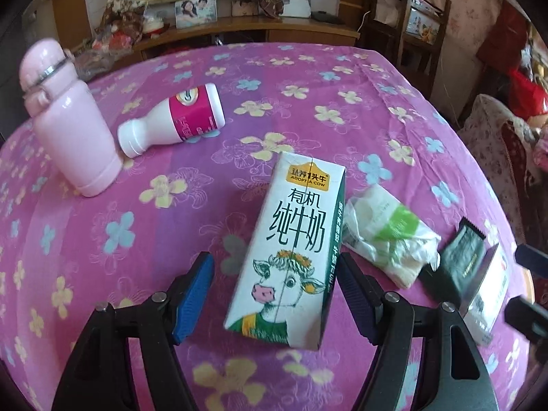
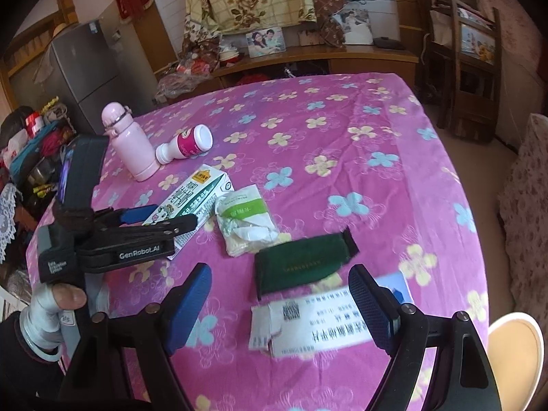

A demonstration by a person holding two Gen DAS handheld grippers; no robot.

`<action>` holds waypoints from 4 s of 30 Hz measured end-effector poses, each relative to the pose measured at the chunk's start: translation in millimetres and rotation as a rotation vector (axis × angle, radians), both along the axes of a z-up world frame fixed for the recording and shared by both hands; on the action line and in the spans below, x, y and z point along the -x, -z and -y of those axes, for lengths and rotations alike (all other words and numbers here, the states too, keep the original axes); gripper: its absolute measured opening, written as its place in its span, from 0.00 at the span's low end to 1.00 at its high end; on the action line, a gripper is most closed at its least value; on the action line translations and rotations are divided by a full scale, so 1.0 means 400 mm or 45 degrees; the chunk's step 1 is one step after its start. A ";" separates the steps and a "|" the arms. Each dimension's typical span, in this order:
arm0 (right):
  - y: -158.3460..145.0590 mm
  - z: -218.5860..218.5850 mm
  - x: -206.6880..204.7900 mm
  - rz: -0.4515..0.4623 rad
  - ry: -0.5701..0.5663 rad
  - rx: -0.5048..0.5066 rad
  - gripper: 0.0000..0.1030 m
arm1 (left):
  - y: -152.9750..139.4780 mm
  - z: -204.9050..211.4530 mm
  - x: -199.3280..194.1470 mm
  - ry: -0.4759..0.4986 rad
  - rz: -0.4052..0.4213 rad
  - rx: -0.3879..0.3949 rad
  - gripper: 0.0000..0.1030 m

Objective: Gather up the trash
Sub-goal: 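Return to the table and grasp the green-labelled tissue pack with the right tool, then grasp the cow-print milk carton with the left tool while the right tool holds the pack, then carry the pack and milk carton over the bin and open both tools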

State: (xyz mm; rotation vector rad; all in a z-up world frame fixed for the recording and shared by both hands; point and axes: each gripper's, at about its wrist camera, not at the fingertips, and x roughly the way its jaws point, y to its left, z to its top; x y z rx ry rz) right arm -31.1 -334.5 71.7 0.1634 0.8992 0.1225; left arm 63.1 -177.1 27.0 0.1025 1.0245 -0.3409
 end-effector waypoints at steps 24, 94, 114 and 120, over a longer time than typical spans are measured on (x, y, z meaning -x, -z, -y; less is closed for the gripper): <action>0.079 -0.190 -0.137 -0.046 -0.124 0.148 0.40 | -0.049 -0.168 0.159 -0.057 0.039 0.079 0.55; 0.023 0.549 0.636 0.004 0.693 -0.027 0.40 | -0.125 0.553 0.644 0.666 0.043 0.182 0.53; 0.052 0.630 0.668 -0.029 0.875 -0.092 0.43 | -0.080 0.693 0.653 0.722 -0.010 0.191 0.53; 0.061 0.645 0.670 -0.049 0.921 -0.093 0.50 | -0.065 0.698 0.644 0.728 -0.029 0.197 0.53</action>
